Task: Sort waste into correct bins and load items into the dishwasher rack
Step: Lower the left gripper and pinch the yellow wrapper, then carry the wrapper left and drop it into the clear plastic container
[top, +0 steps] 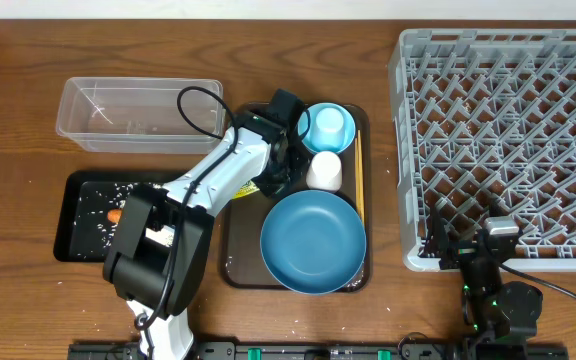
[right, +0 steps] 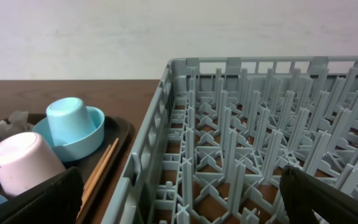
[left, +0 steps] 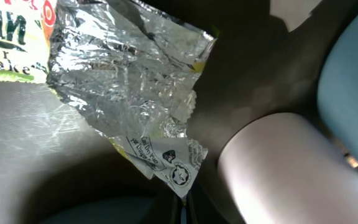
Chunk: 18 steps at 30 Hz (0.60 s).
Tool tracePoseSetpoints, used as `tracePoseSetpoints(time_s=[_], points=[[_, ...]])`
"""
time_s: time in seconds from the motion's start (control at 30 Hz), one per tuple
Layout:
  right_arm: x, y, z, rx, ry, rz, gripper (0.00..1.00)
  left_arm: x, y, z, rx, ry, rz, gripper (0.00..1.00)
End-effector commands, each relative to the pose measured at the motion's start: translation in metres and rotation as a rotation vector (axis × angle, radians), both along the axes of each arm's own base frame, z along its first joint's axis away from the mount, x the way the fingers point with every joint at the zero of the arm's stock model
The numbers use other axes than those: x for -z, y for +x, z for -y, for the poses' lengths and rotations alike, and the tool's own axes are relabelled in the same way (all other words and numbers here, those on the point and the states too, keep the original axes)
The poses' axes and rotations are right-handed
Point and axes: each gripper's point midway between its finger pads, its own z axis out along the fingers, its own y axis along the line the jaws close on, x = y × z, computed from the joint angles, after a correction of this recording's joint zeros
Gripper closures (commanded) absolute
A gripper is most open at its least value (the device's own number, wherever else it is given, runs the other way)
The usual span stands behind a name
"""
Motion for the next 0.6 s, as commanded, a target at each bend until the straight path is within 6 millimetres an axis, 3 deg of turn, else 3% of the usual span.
tracePoseSetpoints(time_s=[0.0, 0.33, 0.57], points=[[0.002, 0.000, 0.005, 0.023, -0.012, -0.005, 0.01, -0.009, 0.001, -0.001, 0.041, 0.006, 0.029, 0.94], [0.002, 0.000, 0.005, 0.023, -0.012, -0.005, 0.01, -0.082, 0.002, 0.009, 0.069, -0.079, 0.207, 0.94], [0.002, 0.000, 0.005, 0.023, -0.012, -0.005, 0.01, -0.121, 0.001, 0.007, 0.067, -0.106, 0.309, 0.94]])
